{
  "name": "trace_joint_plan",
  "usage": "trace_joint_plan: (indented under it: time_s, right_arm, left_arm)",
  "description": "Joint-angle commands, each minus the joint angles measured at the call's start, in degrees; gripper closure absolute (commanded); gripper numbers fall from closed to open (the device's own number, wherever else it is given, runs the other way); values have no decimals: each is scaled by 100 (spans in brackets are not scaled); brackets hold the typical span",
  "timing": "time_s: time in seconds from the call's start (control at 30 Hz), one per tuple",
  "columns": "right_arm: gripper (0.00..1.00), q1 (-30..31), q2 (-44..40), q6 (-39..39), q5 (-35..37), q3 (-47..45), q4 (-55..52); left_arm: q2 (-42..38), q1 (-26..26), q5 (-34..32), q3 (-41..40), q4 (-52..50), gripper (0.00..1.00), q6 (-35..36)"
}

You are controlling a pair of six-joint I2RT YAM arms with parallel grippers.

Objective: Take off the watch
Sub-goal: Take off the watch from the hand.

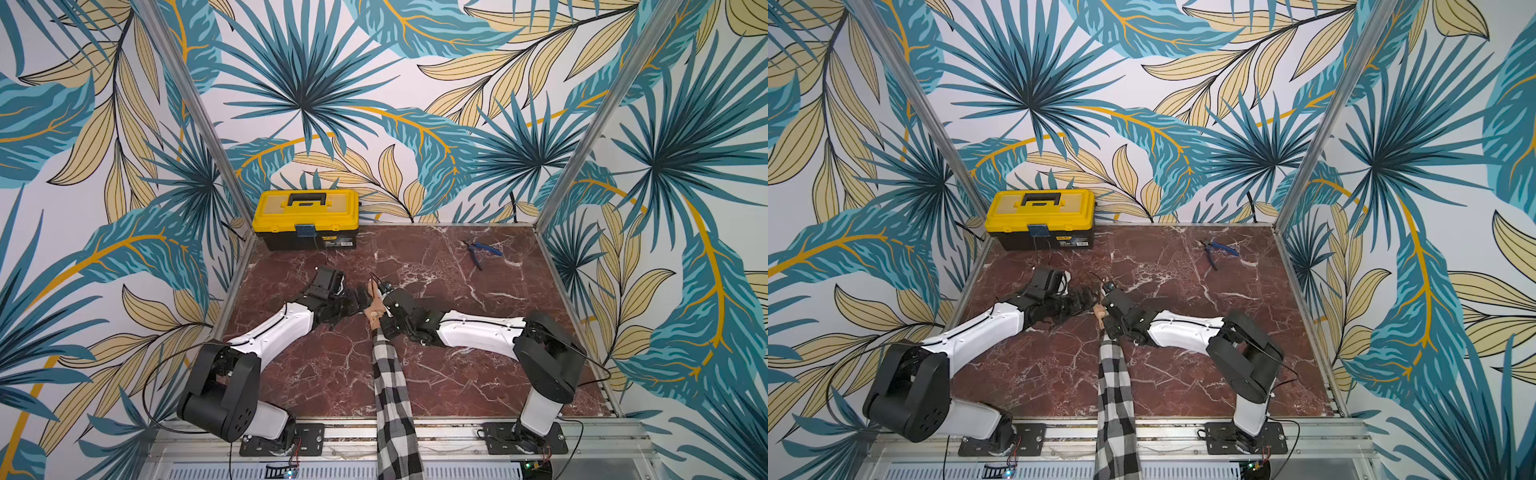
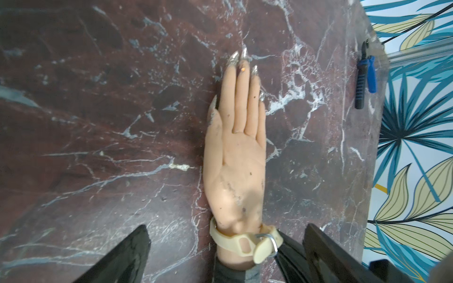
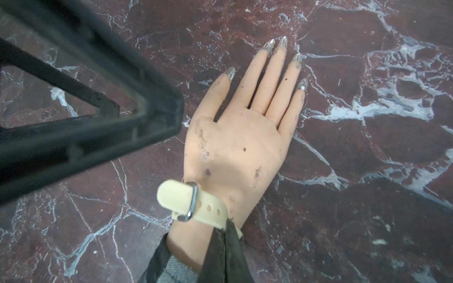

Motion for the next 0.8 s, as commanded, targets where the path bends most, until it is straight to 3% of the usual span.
trace_joint_plan:
  time_s: [0.0, 0.3, 0.77]
  right_arm:
    - [100, 24, -75, -2, 6, 36, 48]
    - [100, 26, -100, 80, 122, 48, 46]
    - [100, -22, -283, 330, 419, -12, -105]
  left_arm:
    - [269, -22, 131, 225, 47, 0, 9]
    - [843, -259, 2, 303, 50, 1, 87]
    - [457, -88, -62, -412, 27, 0, 190]
